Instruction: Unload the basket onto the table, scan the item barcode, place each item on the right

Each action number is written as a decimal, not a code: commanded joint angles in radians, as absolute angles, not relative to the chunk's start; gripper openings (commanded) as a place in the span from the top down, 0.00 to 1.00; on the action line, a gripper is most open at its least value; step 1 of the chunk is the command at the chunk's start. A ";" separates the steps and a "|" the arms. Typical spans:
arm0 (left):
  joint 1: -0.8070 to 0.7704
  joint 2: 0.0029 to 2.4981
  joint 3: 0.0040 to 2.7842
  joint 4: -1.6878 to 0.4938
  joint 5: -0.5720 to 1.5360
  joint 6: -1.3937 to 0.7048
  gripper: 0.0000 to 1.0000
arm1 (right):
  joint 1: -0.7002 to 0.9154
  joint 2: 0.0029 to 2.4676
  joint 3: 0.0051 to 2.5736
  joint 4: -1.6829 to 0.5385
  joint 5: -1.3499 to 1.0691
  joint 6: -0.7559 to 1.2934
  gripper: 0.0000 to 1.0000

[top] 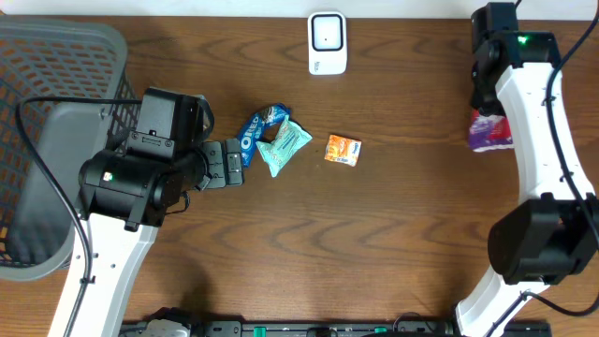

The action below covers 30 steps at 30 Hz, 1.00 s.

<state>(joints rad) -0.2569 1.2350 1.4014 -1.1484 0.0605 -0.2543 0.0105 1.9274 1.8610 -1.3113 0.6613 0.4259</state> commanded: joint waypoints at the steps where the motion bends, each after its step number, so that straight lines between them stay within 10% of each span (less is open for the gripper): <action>1: -0.252 1.237 1.402 -1.151 0.047 -0.248 0.02 | 0.030 2.000 1.814 -1.295 0.841 0.474 0.99; 11: -0.252 1.237 1.402 -1.151 0.047 -0.248 0.02 | 0.185 2.188 1.800 -1.226 0.673 0.474 0.95; 30: -0.252 1.237 1.402 -1.151 0.047 -0.248 0.02 | 0.300 2.188 2.278 -1.439 0.427 0.308 0.33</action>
<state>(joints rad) -0.2569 1.2350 1.4014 -1.1481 0.0601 -0.2543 0.3515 2.1963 2.1757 -1.3727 0.4503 0.3496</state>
